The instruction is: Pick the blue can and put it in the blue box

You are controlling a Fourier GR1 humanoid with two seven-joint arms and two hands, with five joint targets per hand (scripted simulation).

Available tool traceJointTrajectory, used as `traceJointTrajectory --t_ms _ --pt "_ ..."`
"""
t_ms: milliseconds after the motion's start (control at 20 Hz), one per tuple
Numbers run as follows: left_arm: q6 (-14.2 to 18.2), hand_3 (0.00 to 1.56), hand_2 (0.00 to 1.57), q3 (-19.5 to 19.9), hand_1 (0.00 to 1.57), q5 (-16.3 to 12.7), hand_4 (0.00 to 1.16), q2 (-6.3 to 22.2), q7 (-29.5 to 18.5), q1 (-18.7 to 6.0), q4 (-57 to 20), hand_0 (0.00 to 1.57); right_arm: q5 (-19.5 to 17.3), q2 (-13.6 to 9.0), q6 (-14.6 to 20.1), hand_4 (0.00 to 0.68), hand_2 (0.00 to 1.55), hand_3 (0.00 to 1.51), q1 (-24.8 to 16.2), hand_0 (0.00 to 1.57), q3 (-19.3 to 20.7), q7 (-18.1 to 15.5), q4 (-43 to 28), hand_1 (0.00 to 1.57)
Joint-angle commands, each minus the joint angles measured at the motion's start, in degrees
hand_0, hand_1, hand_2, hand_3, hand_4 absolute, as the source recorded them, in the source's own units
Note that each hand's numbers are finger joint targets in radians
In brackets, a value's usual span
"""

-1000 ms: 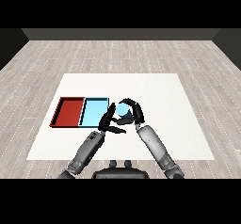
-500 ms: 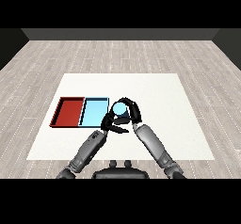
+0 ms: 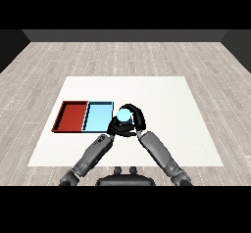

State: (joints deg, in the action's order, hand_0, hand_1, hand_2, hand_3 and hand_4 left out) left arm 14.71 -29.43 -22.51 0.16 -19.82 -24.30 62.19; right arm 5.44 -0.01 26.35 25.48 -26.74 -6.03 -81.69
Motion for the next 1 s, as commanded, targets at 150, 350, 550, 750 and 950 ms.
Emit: traceJointTrajectory --t_ms 150,350,550,750,950 --pt "11.76 0.00 0.00 -6.55 0.00 -5.62 0.57 -0.15 0.37 -4.27 -1.81 0.00 5.28 0.01 2.68 0.606 1.46 1.39 -0.87 1.47 -2.55 -1.41 -1.60 1.47" --pt "8.47 1.22 1.41 -7.67 1.44 -15.40 0.62 -0.15 -7.47 -0.75 -2.60 1.44 7.15 0.00 0.18 0.615 1.44 1.39 -1.44 1.45 -0.70 -4.29 -1.64 1.45" --pt "9.04 1.48 1.57 -9.98 1.57 -22.38 0.84 -0.15 -13.27 -5.52 -8.56 1.57 9.61 0.00 3.02 0.631 1.44 1.40 3.16 1.46 -1.24 -2.55 -0.23 1.46" --pt "4.98 1.51 1.57 -2.19 1.57 -16.70 1.00 -0.15 -9.25 -8.98 -10.27 1.57 8.70 0.00 -0.95 0.609 1.44 1.39 0.71 1.43 1.77 -4.71 0.63 1.43" --pt "9.35 1.53 1.57 -7.42 1.57 -19.16 1.10 -0.16 -17.30 -5.24 -7.44 1.57 11.74 0.01 -1.33 0.473 1.35 1.29 1.09 1.29 0.75 -3.94 0.12 1.29"
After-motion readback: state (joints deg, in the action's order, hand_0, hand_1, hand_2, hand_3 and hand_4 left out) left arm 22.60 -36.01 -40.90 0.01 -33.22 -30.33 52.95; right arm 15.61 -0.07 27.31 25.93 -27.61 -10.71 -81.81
